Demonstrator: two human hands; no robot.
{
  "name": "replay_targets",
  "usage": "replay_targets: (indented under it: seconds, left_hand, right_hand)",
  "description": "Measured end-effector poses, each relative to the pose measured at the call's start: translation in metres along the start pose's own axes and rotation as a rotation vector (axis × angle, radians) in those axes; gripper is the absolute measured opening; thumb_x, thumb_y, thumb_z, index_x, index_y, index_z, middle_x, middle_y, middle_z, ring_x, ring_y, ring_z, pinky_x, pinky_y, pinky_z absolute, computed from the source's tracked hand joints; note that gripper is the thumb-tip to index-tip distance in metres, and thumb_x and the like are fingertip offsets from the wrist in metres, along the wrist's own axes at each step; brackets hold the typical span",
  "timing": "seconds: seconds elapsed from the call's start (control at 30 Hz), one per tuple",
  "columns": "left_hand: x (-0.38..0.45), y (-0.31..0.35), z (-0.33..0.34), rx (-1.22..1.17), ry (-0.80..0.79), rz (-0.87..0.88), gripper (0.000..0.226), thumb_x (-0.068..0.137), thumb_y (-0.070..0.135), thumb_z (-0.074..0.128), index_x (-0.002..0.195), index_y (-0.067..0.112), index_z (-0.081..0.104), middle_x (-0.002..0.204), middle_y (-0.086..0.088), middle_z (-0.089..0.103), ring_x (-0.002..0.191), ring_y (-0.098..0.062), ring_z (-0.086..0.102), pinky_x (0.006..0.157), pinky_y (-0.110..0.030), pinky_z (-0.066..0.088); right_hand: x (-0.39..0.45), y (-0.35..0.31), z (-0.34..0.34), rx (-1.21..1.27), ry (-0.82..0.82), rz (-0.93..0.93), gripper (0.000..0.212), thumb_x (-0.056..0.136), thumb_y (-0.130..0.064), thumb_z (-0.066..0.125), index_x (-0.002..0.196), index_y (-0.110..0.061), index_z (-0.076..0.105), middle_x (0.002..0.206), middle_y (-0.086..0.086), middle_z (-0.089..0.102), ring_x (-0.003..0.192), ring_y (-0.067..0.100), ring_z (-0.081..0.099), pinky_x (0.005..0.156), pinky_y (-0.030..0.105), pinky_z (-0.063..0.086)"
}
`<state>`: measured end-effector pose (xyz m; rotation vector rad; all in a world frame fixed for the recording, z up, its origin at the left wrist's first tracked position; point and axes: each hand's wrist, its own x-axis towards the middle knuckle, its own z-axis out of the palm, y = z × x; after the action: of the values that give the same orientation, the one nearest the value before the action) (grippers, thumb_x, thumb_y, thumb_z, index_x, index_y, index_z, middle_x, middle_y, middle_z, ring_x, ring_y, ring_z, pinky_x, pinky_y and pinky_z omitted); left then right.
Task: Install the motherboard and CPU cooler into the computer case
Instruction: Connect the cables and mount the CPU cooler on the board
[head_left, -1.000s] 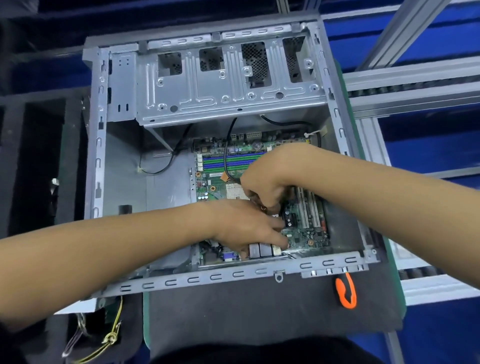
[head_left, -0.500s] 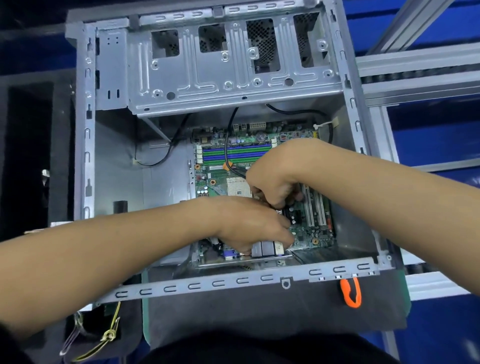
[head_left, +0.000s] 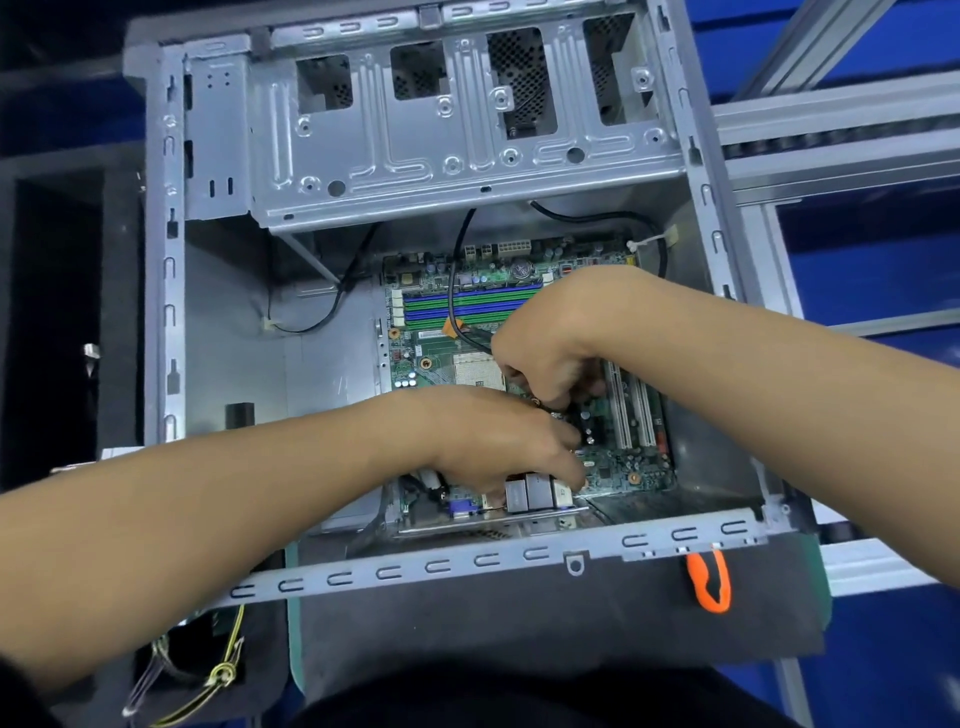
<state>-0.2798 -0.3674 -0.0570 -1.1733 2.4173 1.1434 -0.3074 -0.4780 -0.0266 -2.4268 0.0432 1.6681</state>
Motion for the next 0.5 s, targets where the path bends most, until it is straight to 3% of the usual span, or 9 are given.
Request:
replay_targets:
  seconds: [0.07, 0.17, 0.27, 0.37, 0.5]
  left_hand:
    - [0.001, 0.002, -0.004, 0.047, -0.006, 0.021, 0.054, 0.075, 0.005, 0.068, 0.125, 0.019, 0.051, 0.1, -0.001, 0.045, 0.076, -0.017, 0.041, 0.054, -0.03, 0.029]
    - [0.002, 0.007, -0.01, 0.116, 0.014, 0.051, 0.044, 0.074, -0.002, 0.058, 0.116, 0.011, 0.056, 0.093, 0.001, 0.04, 0.07, -0.016, 0.035, 0.05, -0.031, 0.015]
    - [-0.001, 0.007, -0.015, 0.129, 0.029, 0.051, 0.042, 0.073, -0.002, 0.057, 0.113, 0.01, 0.056, 0.095, 0.002, 0.043, 0.07, -0.014, 0.03, 0.053, -0.03, 0.021]
    - [-0.006, 0.002, -0.019, 0.192, 0.067, 0.002, 0.041, 0.075, -0.001, 0.054, 0.114, 0.014, 0.054, 0.103, 0.002, 0.047, 0.074, -0.017, 0.038, 0.053, -0.028, 0.017]
    - [-0.005, -0.003, -0.021, 0.167, 0.055, -0.022, 0.039, 0.075, -0.002, 0.053, 0.112, 0.012, 0.054, 0.104, 0.0, 0.048, 0.075, -0.015, 0.035, 0.058, -0.025, 0.018]
  right_hand:
    - [0.002, 0.001, 0.001, 0.051, 0.01, 0.001, 0.021, 0.081, -0.006, 0.063, 0.099, 0.003, 0.068, 0.064, 0.009, 0.065, 0.042, 0.019, 0.058, 0.044, 0.022, 0.046]
    - [0.0, 0.002, 0.002, 0.059, 0.01, 0.001, 0.02, 0.081, -0.005, 0.061, 0.099, 0.002, 0.068, 0.066, 0.01, 0.066, 0.041, 0.018, 0.058, 0.046, 0.023, 0.047]
    - [0.002, 0.002, 0.002, 0.037, 0.043, -0.027, 0.018, 0.079, -0.006, 0.061, 0.093, 0.0, 0.069, 0.066, 0.01, 0.07, 0.044, 0.02, 0.06, 0.05, 0.025, 0.049]
    - [0.002, 0.004, -0.001, -0.001, 0.118, -0.043, 0.013, 0.075, -0.005, 0.06, 0.085, -0.003, 0.068, 0.07, 0.01, 0.071, 0.057, 0.026, 0.065, 0.053, 0.031, 0.052]
    - [0.006, 0.007, -0.003, -0.04, 0.226, -0.065, 0.005, 0.074, -0.004, 0.057, 0.078, -0.003, 0.061, 0.084, 0.018, 0.067, 0.067, 0.032, 0.062, 0.055, 0.036, 0.046]
